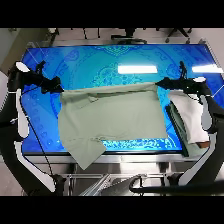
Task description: Fold the shirts.
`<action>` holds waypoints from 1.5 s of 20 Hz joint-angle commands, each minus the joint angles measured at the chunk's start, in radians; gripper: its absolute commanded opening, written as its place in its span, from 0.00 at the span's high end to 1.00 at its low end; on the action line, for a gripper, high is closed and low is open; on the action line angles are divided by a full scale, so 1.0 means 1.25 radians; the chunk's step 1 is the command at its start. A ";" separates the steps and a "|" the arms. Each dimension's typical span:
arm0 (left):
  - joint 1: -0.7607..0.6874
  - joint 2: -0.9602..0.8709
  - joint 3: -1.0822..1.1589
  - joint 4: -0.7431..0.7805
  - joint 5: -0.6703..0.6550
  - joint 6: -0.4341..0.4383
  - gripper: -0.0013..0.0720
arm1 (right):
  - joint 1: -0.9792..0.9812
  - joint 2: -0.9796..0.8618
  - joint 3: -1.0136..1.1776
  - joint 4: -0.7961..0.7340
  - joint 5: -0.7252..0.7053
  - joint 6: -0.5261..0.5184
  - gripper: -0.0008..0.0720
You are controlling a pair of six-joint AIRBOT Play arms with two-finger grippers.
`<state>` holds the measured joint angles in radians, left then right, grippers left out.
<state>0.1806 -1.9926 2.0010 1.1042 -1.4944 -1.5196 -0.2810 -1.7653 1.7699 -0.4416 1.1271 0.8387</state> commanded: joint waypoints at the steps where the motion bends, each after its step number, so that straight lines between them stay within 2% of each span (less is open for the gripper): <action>1: -0.015 -0.018 -0.002 0.026 -0.074 -0.013 0.96 | 0.003 -0.002 0.002 -0.069 0.057 0.025 0.97; 6: -0.045 -0.062 -0.002 0.185 -0.078 -0.064 0.96 | 0.007 -0.009 0.002 -0.176 0.064 0.066 0.97; 10: -0.046 -0.091 -0.001 0.183 -0.100 -0.072 0.96 | 0.007 -0.009 0.002 -0.174 0.060 0.066 0.97; 15: -0.046 -0.090 0.009 0.182 -0.074 -0.072 0.95 | 0.008 -0.009 0.002 -0.161 0.064 0.053 0.96; 16: -0.046 -0.090 0.021 0.182 -0.083 -0.072 0.74 | 0.008 -0.006 0.002 -0.161 0.067 0.053 0.84; 17: -0.046 -0.090 0.035 0.165 -0.103 -0.072 0.16 | 0.007 0.001 0.002 -0.162 0.078 0.053 0.56; 18: -0.045 -0.090 0.049 0.141 -0.125 -0.083 0.02 | 0.006 0.013 0.003 -0.162 0.095 0.053 0.47; 21: -0.027 -0.046 0.036 0.057 -0.179 -0.085 0.02 | -0.005 0.081 0.005 -0.194 0.132 0.062 0.47; 24: -0.016 0.066 -0.078 0.076 -0.211 -0.084 0.02 | -0.015 0.164 0.004 -0.264 0.153 0.110 0.47; 27: -0.001 0.223 -0.253 0.115 -0.235 -0.074 0.02 | -0.024 0.215 0.002 -0.273 0.241 0.168 0.47; 30: 0.018 0.435 -0.490 0.144 -0.180 -0.061 0.02 | -0.023 0.232 -0.010 -0.273 0.324 0.174 0.47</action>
<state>0.1814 -1.6669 1.6306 1.2480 -1.7561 -1.6127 -0.3065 -1.5101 1.7679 -0.7677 1.4220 1.0225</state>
